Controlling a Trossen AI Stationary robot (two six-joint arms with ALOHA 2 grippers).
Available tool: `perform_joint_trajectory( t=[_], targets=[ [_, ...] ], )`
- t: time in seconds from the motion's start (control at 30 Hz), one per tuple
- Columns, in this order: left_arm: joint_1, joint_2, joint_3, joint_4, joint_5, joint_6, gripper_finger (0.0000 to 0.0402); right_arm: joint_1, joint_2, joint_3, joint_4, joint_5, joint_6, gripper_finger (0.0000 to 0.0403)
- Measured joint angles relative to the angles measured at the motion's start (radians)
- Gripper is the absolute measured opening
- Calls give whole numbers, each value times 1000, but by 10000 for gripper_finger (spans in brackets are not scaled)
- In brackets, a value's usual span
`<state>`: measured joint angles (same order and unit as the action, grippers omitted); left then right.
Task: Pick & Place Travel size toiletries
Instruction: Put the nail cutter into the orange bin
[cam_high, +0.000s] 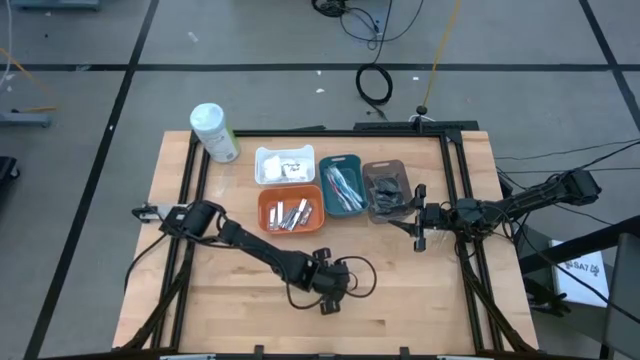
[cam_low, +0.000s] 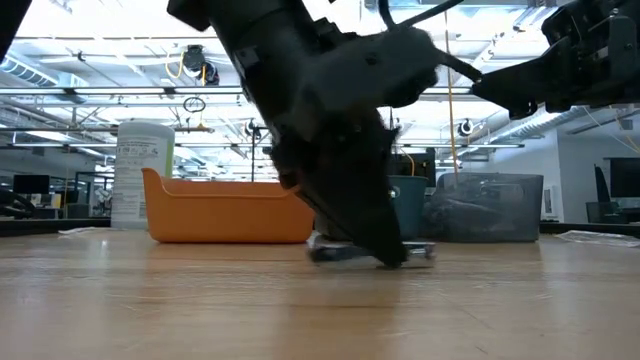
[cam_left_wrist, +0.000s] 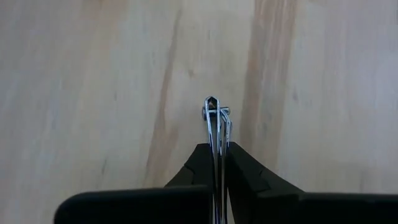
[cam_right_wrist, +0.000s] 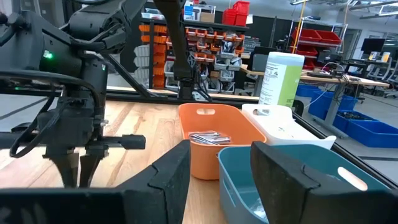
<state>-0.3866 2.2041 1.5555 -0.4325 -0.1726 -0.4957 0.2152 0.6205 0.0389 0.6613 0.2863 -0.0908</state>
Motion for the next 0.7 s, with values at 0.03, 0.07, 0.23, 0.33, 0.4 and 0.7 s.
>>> perform_joint_trajectory(
  t=[0.03,0.07,0.23,0.33,0.4,0.7],
  targets=[
    [-1,-14,-1,-5,0,8,8,0,0,0,0,0,0,155],
    [-4,-31,-4,-21,-8,23,9,0,0,0,0,0,0,155],
    [-29,-167,0,-35,-106,103,10,0,0,0,-1,0,0,155],
    [-49,-238,-1,-63,-178,144,8,0,0,0,1,0,0,155],
    [-63,-284,-11,-51,-220,174,8,0,1,0,2,0,0,155],
    [-84,-492,-359,311,-245,202,8,0,1,0,4,0,0,155]
  ],
)
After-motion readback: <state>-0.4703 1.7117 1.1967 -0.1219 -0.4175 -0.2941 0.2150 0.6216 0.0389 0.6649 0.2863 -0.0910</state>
